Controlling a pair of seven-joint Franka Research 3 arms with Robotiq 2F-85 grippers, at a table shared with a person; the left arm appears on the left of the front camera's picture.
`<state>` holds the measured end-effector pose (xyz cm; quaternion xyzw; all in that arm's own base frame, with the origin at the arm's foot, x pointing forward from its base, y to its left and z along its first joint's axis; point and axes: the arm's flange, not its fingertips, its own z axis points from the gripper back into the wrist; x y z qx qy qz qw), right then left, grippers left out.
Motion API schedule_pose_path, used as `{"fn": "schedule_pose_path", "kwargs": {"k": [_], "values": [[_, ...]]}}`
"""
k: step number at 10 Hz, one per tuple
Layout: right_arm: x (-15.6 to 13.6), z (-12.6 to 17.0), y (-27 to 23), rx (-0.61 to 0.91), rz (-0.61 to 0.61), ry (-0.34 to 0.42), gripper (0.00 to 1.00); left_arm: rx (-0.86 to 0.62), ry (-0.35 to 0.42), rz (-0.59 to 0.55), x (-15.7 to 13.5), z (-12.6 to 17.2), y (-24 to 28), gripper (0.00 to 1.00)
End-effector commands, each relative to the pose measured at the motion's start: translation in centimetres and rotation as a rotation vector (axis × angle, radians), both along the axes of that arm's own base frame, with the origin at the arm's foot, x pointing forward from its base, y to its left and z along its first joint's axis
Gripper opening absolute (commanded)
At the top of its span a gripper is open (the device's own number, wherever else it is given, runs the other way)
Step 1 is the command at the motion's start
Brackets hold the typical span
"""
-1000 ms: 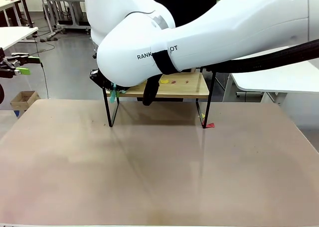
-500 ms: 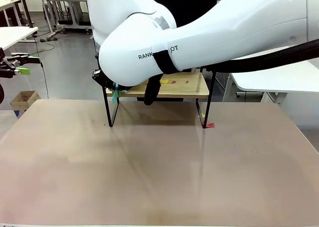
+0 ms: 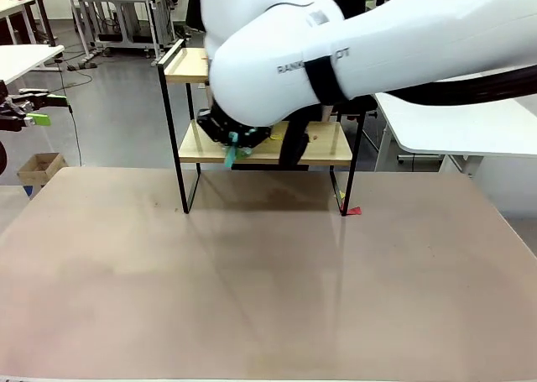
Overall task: Clean the shelf.
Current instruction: Clean the specific section of the Shelf indicated by the human with the Duster.
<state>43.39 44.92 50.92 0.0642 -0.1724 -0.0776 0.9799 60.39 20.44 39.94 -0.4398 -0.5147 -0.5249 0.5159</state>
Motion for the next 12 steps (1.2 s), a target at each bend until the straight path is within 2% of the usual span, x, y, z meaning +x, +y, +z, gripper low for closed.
{"fn": "schedule_pose_path", "kwargs": {"k": [1, 6, 8, 10, 11, 12], "values": [[-1.3, -0.2, -4.6, -0.010, -0.024, 0.038, 0.13, -0.001, -0.016, -0.004, -0.1, 0.2, -0.1, 1.00], [-1.7, -0.8, -13.7, -0.097, -0.117, 0.072, 0.13, -0.001, -0.016, -0.004, -0.1, 0.2, -0.1, 1.00], [-2.3, -0.3, -16.7, -0.160, -0.227, 0.078, 0.13, -0.001, -0.016, -0.004, -0.1, 0.2, -0.1, 1.00], [-3.2, 0.8, -17.4, -0.168, -0.273, 0.016, 0.13, -0.001, -0.016, -0.004, -0.1, 0.2, -0.1, 1.00], [-4.0, 1.3, -16.2, -0.151, -0.239, -0.063, 0.13, -0.001, -0.016, -0.004, -0.1, 0.2, -0.1, 1.00], [-1.9, 0.5, -17.3, -0.153, -0.218, 0.051, 0.13, -0.001, -0.016, -0.004, -0.1, 0.2, -0.1, 1.00]]}}
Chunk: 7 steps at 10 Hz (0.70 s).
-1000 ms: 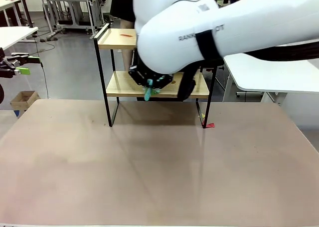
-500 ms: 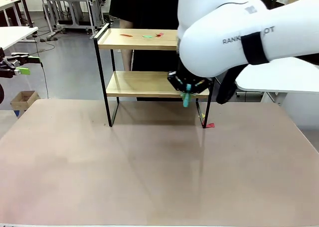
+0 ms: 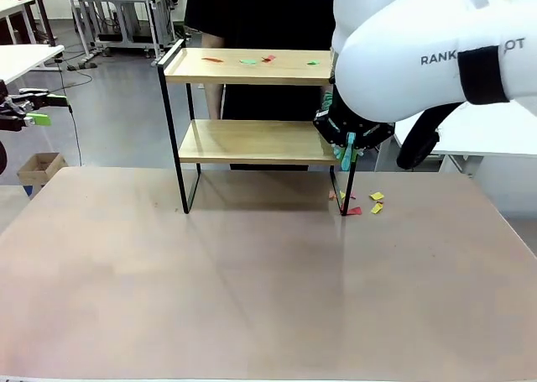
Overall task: Clean the shelf.
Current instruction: Clean the specific section of the Shelf indicated by the human with the Duster.
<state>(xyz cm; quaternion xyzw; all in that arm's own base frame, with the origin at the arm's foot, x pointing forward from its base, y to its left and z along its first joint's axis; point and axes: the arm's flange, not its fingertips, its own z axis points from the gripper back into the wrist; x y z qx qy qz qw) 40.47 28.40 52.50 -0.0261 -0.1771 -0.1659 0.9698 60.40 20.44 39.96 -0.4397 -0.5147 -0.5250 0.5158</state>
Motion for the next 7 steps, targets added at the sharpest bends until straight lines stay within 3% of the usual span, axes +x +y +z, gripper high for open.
{"fn": "schedule_pose_path", "kwargs": {"k": [1, 4, 7], "values": [[1.0, -1.0, -0.8, -0.003, -0.013, 0.038, 0.13, -0.002, -0.015, -0.004, -0.1, 0.2, -0.1, 1.00], [0.6, -1.0, -0.2, -0.006, -0.004, 0.021, 0.13, -0.002, -0.015, -0.004, -0.1, 0.2, -0.1, 1.00], [-0.7, 0.4, -2.6, 0.098, 0.215, -0.019, 0.13, -0.002, -0.015, -0.004, -0.1, 0.2, -0.1, 1.00]]}}
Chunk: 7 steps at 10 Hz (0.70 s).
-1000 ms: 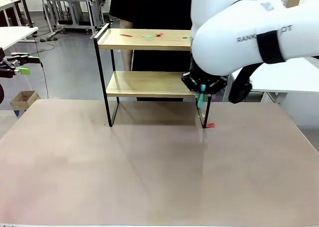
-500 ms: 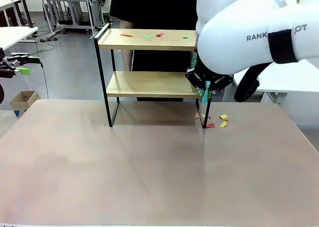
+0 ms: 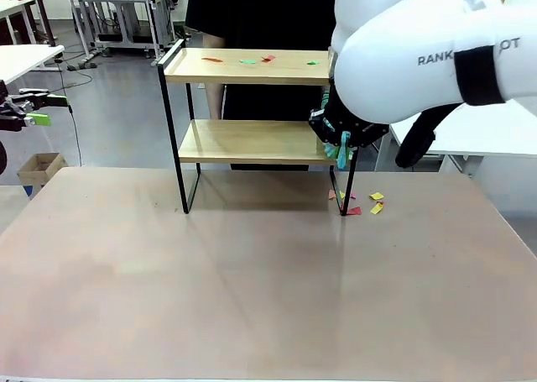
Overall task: Clean the shelf.
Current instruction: Clean the specific section of the Shelf indicated by the human with the Duster.
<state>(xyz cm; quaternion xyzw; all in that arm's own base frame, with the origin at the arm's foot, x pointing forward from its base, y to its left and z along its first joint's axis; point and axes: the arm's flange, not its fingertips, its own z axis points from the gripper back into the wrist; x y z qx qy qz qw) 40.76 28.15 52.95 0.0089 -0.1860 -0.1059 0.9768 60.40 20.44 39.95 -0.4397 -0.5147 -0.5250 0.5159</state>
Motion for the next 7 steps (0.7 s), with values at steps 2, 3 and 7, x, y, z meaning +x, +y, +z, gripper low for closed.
{"fn": "schedule_pose_path", "kwargs": {"k": [2, 3, 7], "values": [[-1.6, 0.3, -3.9, 0.094, 0.247, 0.011, 0.13, -0.002, -0.016, -0.004, -0.1, 0.2, -0.1, 1.00], [-2.1, 0.6, -4.5, 0.116, 0.349, 0.016, 0.13, -0.002, -0.016, -0.004, -0.1, 0.2, -0.1, 1.00], [-3.8, 2.2, -6.2, 0.203, 0.743, 0.051, 0.13, -0.002, -0.016, -0.004, -0.1, 0.2, -0.1, 1.00]]}}
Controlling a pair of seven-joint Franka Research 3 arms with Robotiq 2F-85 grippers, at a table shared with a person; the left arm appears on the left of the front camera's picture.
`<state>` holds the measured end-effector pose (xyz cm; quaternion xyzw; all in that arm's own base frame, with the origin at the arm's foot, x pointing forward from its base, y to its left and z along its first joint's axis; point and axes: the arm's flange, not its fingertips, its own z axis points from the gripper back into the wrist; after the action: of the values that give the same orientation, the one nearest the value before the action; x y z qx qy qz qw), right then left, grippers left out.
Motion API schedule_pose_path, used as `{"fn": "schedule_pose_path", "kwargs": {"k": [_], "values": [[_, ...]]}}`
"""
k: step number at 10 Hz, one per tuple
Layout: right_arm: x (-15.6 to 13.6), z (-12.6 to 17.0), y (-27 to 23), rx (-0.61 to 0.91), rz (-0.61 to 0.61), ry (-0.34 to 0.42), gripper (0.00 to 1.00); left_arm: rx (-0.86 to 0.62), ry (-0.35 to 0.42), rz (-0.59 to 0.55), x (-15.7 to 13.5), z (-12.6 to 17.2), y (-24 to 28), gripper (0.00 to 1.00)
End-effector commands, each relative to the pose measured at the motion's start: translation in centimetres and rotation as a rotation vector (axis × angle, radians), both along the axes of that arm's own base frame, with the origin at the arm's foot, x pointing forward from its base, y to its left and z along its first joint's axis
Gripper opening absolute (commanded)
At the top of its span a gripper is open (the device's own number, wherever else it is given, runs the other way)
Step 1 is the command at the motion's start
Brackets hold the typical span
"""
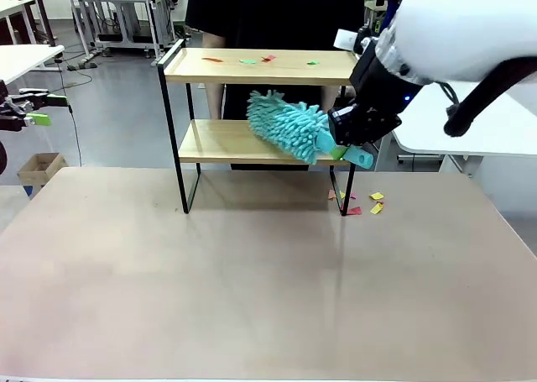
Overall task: Clean the shelf.
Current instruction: Clean the specific section of the Shelf indicated by the human with the Duster.
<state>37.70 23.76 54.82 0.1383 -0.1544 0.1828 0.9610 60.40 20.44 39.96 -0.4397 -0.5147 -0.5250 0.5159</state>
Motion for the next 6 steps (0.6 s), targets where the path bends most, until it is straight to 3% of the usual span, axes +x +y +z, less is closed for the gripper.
{"fn": "schedule_pose_path", "kwargs": {"k": [1, 4, 6], "values": [[-1.2, 0.7, -2.2, 0.053, 0.215, 0.040, 0.13, -0.002, -0.016, -0.004, -0.1, 0.2, -0.1, 1.00], [-3.0, 0.8, -3.8, -0.007, 0.386, 0.135, 0.13, -0.002, -0.016, -0.004, -0.1, 0.2, -0.1, 1.00], [-4.7, -0.2, -5.3, -0.121, 0.427, 0.183, 0.13, -0.002, -0.016, -0.004, -0.1, 0.2, -0.1, 1.00]]}}
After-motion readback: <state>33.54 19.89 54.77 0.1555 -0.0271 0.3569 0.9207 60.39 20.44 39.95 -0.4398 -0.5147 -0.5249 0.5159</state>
